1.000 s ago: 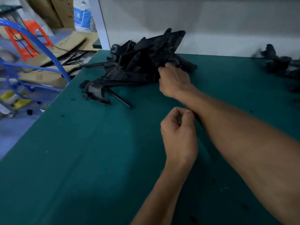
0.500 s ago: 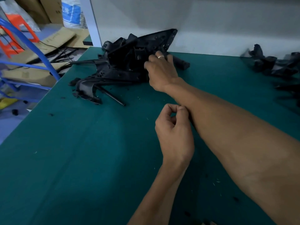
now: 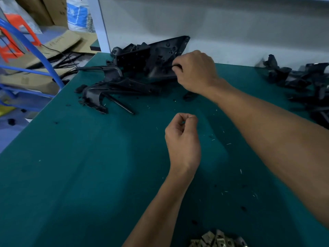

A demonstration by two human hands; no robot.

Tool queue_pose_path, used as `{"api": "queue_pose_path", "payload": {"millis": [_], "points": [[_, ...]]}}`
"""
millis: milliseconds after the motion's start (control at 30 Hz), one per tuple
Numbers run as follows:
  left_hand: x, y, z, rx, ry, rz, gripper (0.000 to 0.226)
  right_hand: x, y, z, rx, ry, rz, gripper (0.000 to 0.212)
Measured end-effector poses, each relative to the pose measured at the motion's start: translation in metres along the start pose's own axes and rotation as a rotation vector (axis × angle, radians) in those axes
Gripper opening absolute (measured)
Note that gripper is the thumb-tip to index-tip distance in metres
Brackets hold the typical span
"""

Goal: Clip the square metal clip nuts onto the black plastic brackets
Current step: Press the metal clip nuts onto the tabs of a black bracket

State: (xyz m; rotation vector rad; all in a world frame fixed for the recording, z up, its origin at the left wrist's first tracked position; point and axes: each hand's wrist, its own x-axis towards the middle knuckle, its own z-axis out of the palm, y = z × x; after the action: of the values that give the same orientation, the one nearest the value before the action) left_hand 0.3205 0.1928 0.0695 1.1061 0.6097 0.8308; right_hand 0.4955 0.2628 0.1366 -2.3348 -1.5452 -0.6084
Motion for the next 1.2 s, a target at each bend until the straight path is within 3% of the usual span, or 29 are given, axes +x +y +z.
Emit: {"api": "queue_pose_path", "payload": {"millis": [133,267,367,467,567,633,700,767,800,867,1000,1100,1200], "points": [[-0.001,0.004,0.0,-0.097,-0.041,-0.02,0.017,-0.044,0.0,-0.032,-0.098,0.169,-0.001,0.033],[-0.001,0.013,0.005,-0.255,-0.171,-0.061,0.043,-0.121,-0.022,-0.059,-0.228,0.413,-0.172,0.02],[-0.005,0.023,0.005,-0.384,-0.208,-0.181,0.055,-0.174,-0.036,-0.065,-0.207,0.381,-0.286,0.018],[-0.009,0.026,0.003,-0.347,-0.234,-0.228,0.047,-0.209,-0.05,-0.073,-0.06,0.123,-0.297,0.008],[-0.014,0.032,0.005,-0.15,-0.267,-0.143,0.032,-0.23,-0.053,-0.084,0.182,-0.08,-0.333,0.018],[-0.016,0.035,0.005,0.073,-0.209,-0.007,0.028,-0.243,-0.048,-0.09,0.404,-0.018,-0.274,0.014],[-0.014,0.039,-0.001,0.416,-0.172,0.215,0.03,-0.255,-0.036,-0.094,0.53,0.168,-0.073,0.011],[-0.012,0.045,-0.006,0.801,-0.244,0.425,0.031,-0.262,-0.024,-0.1,0.493,0.283,0.16,0.037],[-0.014,0.047,-0.008,0.968,-0.3,0.493,0.03,-0.265,-0.019,-0.102,0.47,0.26,0.217,0.053],[-0.021,0.047,-0.008,1.212,-0.349,0.604,0.03,-0.269,-0.016,-0.1,0.517,0.193,0.249,0.058],[-0.038,0.036,-0.011,1.347,-0.448,0.756,0.047,-0.278,-0.023,-0.093,0.659,0.288,0.396,0.017],[-0.046,0.026,-0.016,1.357,-0.497,0.783,0.066,-0.284,-0.027,-0.09,0.696,0.313,0.455,0.017],[-0.045,0.014,-0.019,1.422,-0.436,0.792,0.075,-0.289,-0.026,-0.091,0.752,0.15,0.506,0.012]]}}
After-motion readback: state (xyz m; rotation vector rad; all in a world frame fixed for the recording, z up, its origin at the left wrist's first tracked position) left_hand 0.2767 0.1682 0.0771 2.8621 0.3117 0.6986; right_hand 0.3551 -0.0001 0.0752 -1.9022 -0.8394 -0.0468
